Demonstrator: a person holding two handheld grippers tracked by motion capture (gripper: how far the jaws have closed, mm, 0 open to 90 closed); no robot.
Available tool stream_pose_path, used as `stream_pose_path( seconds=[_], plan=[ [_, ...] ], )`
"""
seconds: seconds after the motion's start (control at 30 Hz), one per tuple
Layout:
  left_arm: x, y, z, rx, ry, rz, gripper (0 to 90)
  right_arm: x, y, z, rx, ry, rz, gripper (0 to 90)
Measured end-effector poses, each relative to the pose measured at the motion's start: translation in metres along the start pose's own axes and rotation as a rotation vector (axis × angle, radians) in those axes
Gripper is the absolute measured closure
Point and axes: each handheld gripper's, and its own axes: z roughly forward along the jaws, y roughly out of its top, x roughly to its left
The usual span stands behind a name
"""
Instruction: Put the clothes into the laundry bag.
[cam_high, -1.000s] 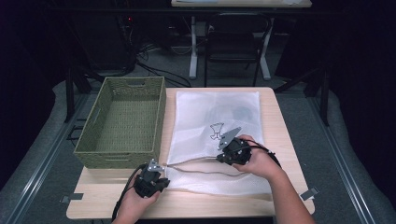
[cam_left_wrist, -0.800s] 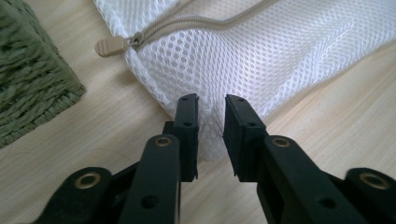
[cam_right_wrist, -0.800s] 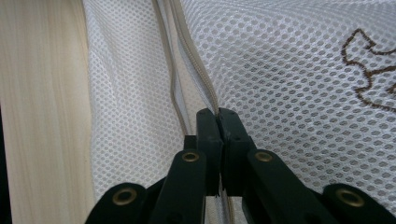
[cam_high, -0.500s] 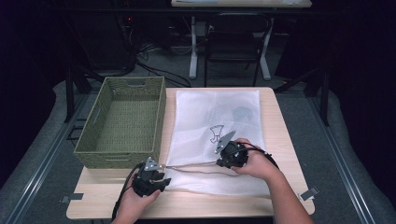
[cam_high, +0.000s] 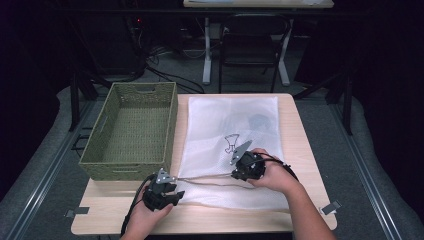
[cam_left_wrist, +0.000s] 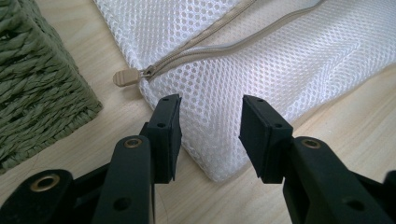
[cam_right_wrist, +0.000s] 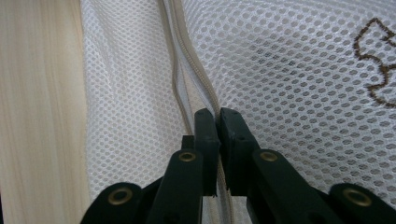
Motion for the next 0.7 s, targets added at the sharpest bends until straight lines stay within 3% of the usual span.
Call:
stream_pose_path(
  seconds=[0.43, 0.7],
  plan=[
    [-0.0011, 0.0000, 0.0019, -0.007, 0.008, -0.002, 56.6, 0.0018, 0.0013, -0.0045, -0.031, 0.008, 0.013, 77.9],
    [-0.0009, 0.0005, 0.0014, -0.008, 0.007, 0.004, 56.2, 0.0098, 0.0098, -0.0074, -0.057, 0.002, -0.022, 68.3]
  ],
)
